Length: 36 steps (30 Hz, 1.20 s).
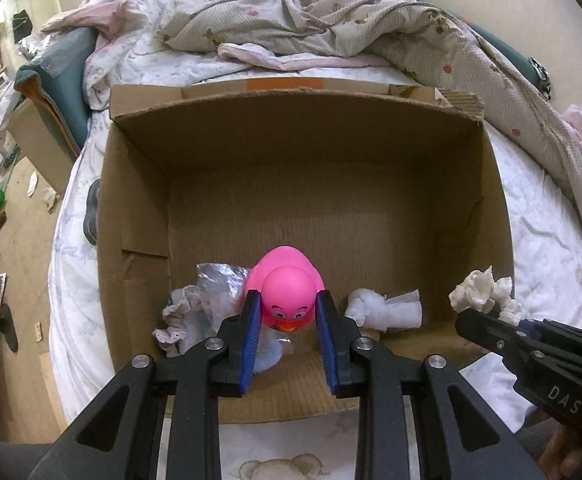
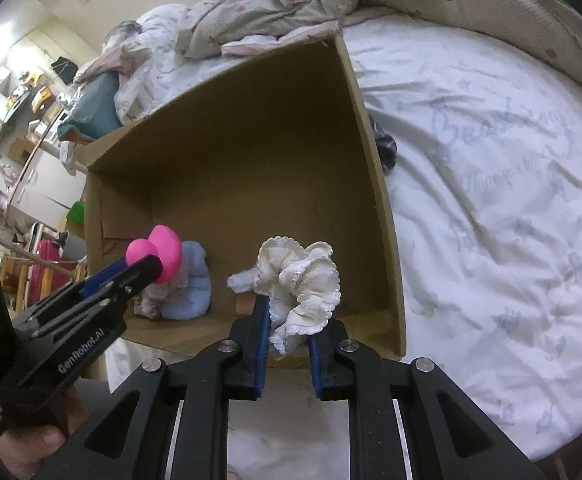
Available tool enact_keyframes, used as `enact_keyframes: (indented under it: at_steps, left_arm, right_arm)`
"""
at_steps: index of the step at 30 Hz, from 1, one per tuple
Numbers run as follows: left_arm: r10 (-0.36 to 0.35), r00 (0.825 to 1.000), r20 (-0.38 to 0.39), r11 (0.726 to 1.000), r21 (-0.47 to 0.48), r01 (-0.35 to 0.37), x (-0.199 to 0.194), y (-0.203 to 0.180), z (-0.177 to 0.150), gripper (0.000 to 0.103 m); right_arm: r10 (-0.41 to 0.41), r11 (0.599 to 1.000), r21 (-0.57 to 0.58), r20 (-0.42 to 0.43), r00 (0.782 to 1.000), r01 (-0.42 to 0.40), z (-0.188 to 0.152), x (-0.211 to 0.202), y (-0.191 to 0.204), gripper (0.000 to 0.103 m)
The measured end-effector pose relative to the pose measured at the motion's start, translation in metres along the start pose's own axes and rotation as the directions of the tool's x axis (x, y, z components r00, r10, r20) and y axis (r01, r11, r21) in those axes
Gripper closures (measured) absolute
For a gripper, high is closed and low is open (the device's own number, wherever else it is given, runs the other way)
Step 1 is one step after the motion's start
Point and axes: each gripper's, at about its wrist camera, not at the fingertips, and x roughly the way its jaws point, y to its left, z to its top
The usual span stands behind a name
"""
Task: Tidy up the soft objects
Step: 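Open both grippers to drop the duck and scrunchie into the box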
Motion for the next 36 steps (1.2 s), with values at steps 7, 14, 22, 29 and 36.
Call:
enact_keyframes:
  at_steps: [7, 14, 22, 29, 36]
  left_arm:
    - [0.037, 0.999, 0.004, 0.999, -0.003, -0.037, 0.002, 0.001, -0.001, 0.078]
    - [0.042, 0.999, -0.006, 0.999, -0.001, -0.042, -0.005, 0.000, -0.002, 0.076]
    - [0.064, 0.998, 0.024, 0.998, -0.008, -0.064, -0.027, 0.001, -0.002, 0.040]
    - [0.080, 0.992, 0.094, 0.996, -0.039, -0.076, -0.064, 0.014, 0.001, 0.040]
    - [0.086, 0.980, 0.178, 0.995, -0.071, -0.074, -0.102, 0.034, -0.004, 0.029]
  right_arm:
    - [-0.013, 1.000, -0.009, -0.009, 1.000, 0.013, -0.001, 0.004, 0.003, 0.085]
    - [0.004, 1.000, 0.025, -0.009, 1.000, -0.004, -0.001, 0.002, -0.003, 0.085]
    - [0.040, 0.998, 0.054, 0.025, 0.999, -0.041, 0.000, -0.009, -0.010, 0.055]
    - [0.034, 0.999, 0.034, 0.144, 0.989, -0.039, 0.001, -0.039, -0.004, 0.035]
    - [0.028, 1.000, -0.011, 0.276, 0.961, -0.026, -0.001, -0.073, 0.011, 0.027]
